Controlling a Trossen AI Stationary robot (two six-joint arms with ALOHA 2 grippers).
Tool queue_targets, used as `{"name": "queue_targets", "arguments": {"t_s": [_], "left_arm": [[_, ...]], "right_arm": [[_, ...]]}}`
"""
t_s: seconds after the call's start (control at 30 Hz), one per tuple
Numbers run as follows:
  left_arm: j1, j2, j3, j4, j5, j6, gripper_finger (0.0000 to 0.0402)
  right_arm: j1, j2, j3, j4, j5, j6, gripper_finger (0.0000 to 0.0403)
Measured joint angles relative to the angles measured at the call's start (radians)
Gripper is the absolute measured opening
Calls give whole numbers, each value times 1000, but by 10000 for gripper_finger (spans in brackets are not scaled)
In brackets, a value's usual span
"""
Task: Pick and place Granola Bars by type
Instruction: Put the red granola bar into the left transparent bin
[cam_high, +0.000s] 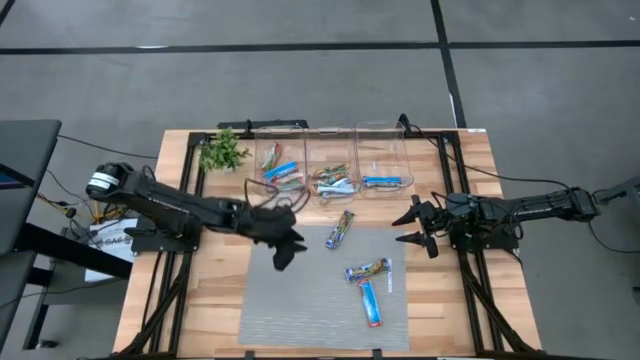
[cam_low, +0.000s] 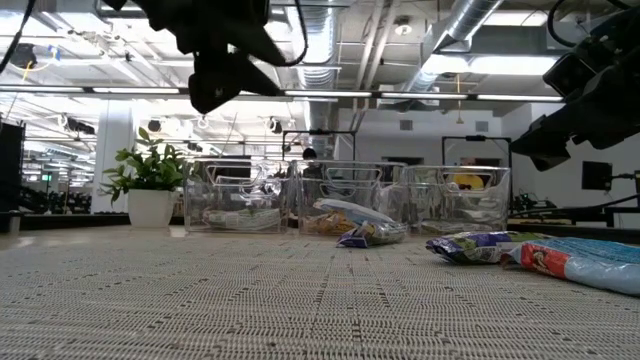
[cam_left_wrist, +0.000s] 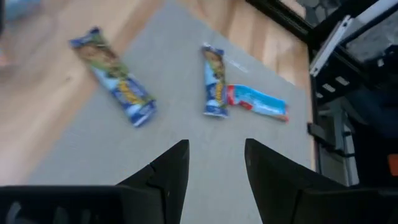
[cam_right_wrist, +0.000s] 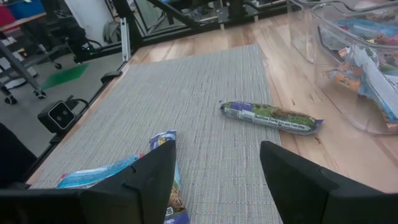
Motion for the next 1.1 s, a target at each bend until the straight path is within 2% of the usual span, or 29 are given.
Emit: {"name": "queue_targets", "arguments": {"t_s": [0.13,0.23,0.33,0.6,0.7,0.87,1.1], "left_arm": [[-56,41,-48,182,-49,-72,149],[-68,48,-147,376,-54,-159,149],[-75,48,-241,490,-43,-204,149],[-117,-63,-538,729,9,-203,149],[-128,-154,-643,740,55,-194,149],[-129,-331,-766,707,74,-132,149],[-129,-574,-821,549,77,19,149]], "right_arm": [[0,0,0,0,0,0,226],[0,0,0,0,0,0,226],[0,0,0,0,0,0,226],[0,0,0,0,0,0,226],[0,0,0,0,0,0,226],[0,0,0,0,0,0,226],[0,0,0,0,0,0,226]]}}
